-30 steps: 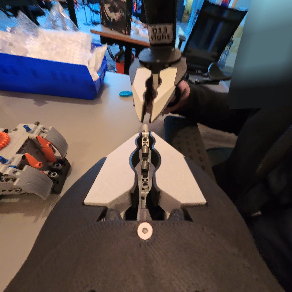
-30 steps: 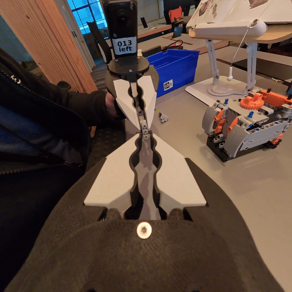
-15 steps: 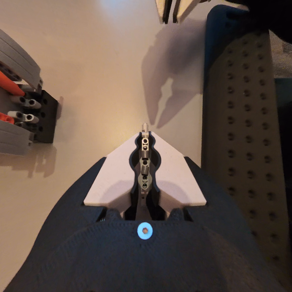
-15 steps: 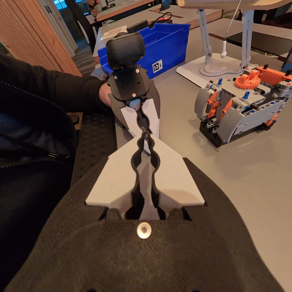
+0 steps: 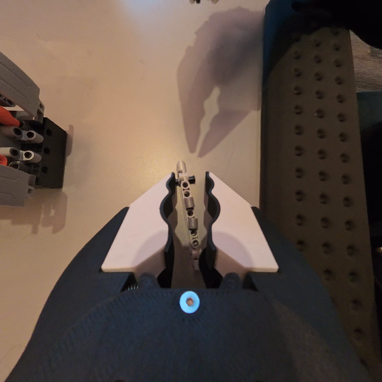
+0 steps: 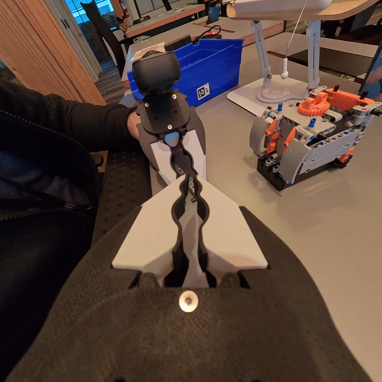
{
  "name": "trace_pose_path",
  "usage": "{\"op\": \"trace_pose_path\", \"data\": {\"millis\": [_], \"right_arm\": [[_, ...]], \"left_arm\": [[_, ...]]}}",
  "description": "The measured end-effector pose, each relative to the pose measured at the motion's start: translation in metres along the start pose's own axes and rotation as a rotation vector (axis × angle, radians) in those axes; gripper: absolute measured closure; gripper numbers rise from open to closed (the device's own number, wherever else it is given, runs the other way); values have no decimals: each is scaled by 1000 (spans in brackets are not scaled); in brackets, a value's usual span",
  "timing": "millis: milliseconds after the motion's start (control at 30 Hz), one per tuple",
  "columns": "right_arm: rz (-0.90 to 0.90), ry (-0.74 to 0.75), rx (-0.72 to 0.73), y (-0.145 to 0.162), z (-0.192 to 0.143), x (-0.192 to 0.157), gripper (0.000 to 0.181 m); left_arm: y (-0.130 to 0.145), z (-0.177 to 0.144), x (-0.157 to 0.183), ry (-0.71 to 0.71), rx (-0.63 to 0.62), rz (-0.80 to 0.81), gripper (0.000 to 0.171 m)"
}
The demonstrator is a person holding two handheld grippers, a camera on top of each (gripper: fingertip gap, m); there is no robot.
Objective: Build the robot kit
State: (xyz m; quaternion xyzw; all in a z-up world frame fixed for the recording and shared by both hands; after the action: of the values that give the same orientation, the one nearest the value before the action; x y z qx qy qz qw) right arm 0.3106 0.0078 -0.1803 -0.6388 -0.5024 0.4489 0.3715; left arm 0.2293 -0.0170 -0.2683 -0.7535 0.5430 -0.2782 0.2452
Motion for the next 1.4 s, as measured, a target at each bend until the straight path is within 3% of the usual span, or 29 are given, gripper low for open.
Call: {"op": "trace_pose_path", "data": {"millis": [333,433,533,633,733,900,1200,1400], "right_arm": [[-1,17,5,0,-5,3,179],[-31,37,-7,-5,-6,1,179],[-81,31,-70,-12,6,-7,174],[-128,8,-135,-21,31,-18,175],[-183,-17,-168,-32,62,-28,177],[-247,-37,-262,-40,115,-37,172],[-384,-126,-427,-36,206,-54,166],[-459,-148,-526,-24,249,-57,166]], "left_arm": [[-3,-14,0,-53,1,8,136],[-10,-52,-2,-173,30,29,138],[-8,-117,-7,-353,96,4,139],[0,-174,-4,-509,182,-48,143],[18,-207,0,-660,204,-78,151],[42,-230,12,-769,248,-112,155],[64,-257,30,-801,423,-110,161],[80,-262,38,-818,447,-82,162]]}}
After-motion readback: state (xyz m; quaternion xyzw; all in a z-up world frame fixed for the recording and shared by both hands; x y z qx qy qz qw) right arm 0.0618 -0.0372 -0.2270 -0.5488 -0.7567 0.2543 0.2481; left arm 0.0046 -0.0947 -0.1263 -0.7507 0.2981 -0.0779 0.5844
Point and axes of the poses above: each gripper's, where its closed fingertips meet, z out along the fingers, y out of its underside, x = y × z across the jaws, the point moved 3 cm from there along -z, back along the fingers, and after that the axes turned 6 degrees about y, right-handed, at the moved point
